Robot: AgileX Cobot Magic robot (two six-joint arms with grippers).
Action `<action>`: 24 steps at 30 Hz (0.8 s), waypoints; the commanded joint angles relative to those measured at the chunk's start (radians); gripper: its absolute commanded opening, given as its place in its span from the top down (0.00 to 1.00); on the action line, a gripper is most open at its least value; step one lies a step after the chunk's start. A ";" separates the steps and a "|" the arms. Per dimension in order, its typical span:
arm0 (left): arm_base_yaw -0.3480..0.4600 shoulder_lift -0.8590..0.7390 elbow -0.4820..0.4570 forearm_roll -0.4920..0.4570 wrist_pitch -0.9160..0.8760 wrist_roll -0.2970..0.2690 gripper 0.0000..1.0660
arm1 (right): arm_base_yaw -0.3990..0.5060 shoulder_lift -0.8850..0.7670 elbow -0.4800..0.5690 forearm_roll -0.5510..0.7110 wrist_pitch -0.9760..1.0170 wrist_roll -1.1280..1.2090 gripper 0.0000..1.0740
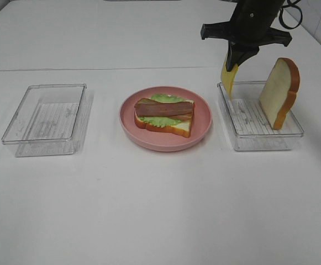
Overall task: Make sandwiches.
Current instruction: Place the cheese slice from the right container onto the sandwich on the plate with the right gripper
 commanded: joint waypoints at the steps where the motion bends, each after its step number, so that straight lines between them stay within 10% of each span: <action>1: 0.001 -0.018 0.004 -0.002 -0.006 -0.003 0.08 | -0.003 -0.059 0.040 0.041 -0.002 -0.001 1.00; 11: 0.001 -0.018 0.004 -0.002 -0.006 -0.003 0.08 | -0.002 -0.242 0.373 0.412 -0.239 -0.213 1.00; 24: 0.001 -0.018 0.004 -0.003 -0.006 -0.003 0.08 | 0.125 -0.137 0.426 0.842 -0.408 -0.485 1.00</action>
